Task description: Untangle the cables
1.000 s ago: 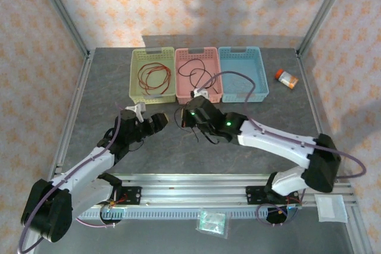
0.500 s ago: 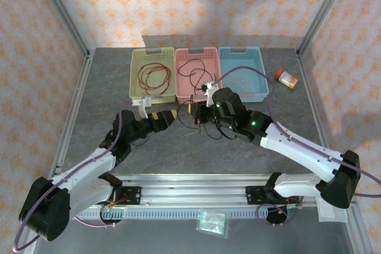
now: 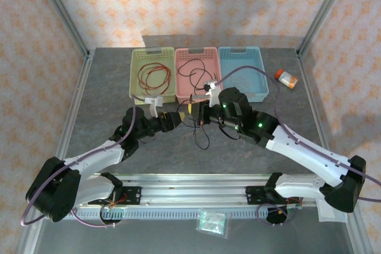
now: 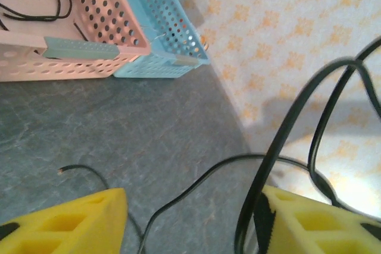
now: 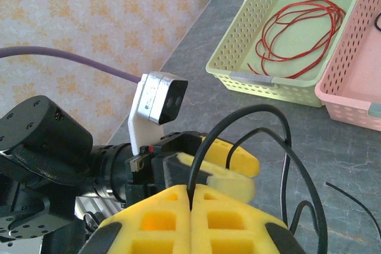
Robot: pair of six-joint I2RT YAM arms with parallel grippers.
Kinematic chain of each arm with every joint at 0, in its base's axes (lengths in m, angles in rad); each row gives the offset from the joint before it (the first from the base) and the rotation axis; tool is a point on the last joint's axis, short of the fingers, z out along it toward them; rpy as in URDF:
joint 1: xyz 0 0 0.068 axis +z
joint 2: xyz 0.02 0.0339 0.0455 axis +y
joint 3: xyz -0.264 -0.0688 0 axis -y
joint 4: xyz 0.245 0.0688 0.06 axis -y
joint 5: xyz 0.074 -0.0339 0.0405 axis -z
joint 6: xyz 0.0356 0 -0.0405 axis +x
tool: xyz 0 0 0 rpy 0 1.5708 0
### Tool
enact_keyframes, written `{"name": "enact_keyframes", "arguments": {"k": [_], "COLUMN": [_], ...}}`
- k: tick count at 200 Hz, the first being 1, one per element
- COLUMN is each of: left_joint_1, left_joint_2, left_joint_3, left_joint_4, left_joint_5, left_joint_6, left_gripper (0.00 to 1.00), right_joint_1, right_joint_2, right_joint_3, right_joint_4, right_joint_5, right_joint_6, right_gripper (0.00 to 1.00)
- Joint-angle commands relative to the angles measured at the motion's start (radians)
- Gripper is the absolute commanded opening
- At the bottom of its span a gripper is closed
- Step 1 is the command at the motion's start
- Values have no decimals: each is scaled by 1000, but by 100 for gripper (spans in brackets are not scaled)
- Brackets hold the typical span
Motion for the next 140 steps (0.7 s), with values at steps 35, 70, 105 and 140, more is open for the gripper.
{"name": "enact_keyframes", "arguments": {"k": [35, 70, 105, 140], "left_joint_1": [-5, -10, -43, -70], "left_joint_2": [-103, -110, -27, 53], "left_joint_3": [230, 559, 839, 1040], "left_joint_4": [-242, -729, -988, -1070], "left_joint_5": [-141, -275, -301, -290], "left_joint_6": [143, 327, 424, 455], "left_gripper": [0, 0, 0, 0], "right_joint_1": [0, 0, -2, -3], "right_joint_2": [-92, -221, -407, -427], "right_joint_3": [-25, -119, -282, -368], "right_joint_4": [-90, -107, -10, 75], "right_joint_5": [259, 529, 612, 511], "right_joint_6": [43, 168, 210, 125], "right_gripper": [25, 58, 62, 68]}}
